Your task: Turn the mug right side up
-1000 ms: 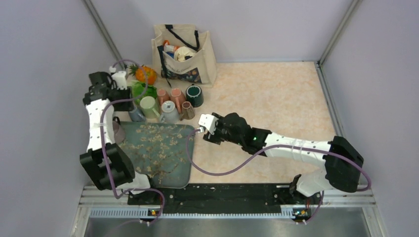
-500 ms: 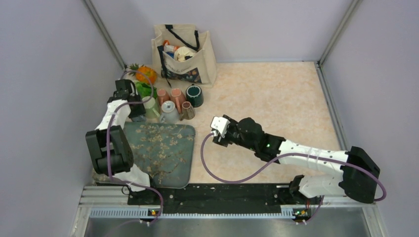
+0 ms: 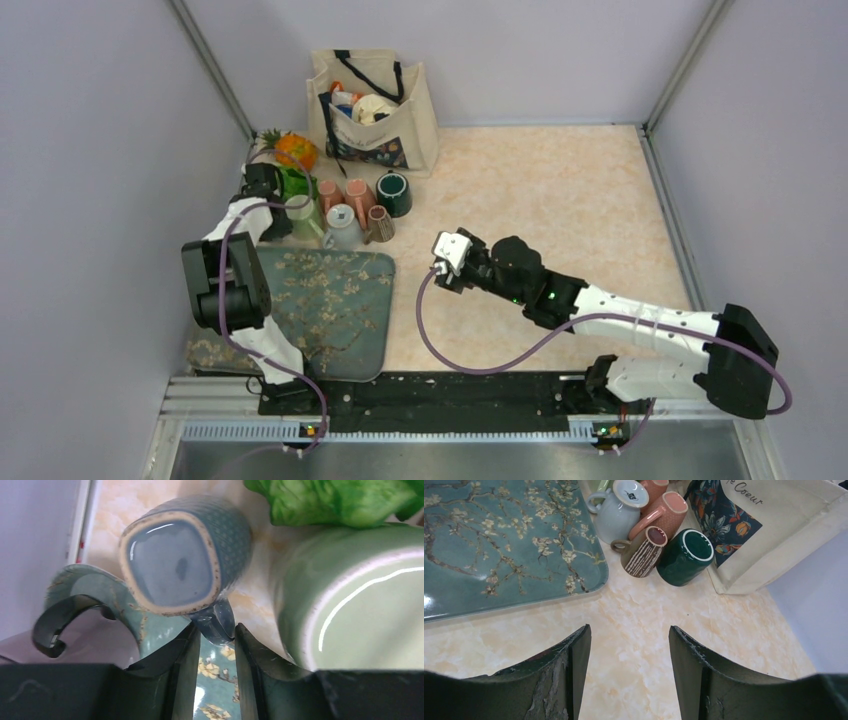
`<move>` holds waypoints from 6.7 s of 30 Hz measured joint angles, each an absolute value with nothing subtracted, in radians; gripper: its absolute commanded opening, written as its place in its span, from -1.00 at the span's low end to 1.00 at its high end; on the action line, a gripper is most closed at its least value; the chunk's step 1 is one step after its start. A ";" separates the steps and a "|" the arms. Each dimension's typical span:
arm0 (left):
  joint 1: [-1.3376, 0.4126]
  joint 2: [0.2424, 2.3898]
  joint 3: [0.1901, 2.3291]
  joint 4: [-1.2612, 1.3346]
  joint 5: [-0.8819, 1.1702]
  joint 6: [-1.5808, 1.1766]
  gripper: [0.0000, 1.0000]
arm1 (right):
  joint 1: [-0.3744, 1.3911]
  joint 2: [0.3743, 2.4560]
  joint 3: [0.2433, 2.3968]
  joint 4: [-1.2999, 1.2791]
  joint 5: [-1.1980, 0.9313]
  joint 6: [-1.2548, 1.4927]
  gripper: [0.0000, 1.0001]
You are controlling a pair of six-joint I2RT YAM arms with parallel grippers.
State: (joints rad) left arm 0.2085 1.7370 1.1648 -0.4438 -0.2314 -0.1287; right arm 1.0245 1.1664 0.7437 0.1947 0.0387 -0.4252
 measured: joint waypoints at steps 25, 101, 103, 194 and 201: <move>0.255 1.808 1.235 -0.378 -0.257 -0.039 -1.00 | 1.024 1.163 0.744 0.196 0.027 -0.414 0.33; 0.248 1.312 1.232 -0.810 0.809 0.033 0.43 | 0.845 1.916 1.341 0.617 -0.339 0.512 -1.00; 0.297 1.312 1.246 -0.828 0.776 0.058 0.45 | 0.844 1.899 1.359 0.487 -0.317 0.381 -1.00; 0.279 1.477 1.113 -0.876 -0.014 0.489 -1.00 | 0.736 1.310 1.014 -0.160 -0.307 -0.264 0.57; 0.387 1.536 1.139 -0.829 -0.017 0.527 -1.00 | 0.736 1.310 1.014 -0.156 -0.317 -0.264 0.57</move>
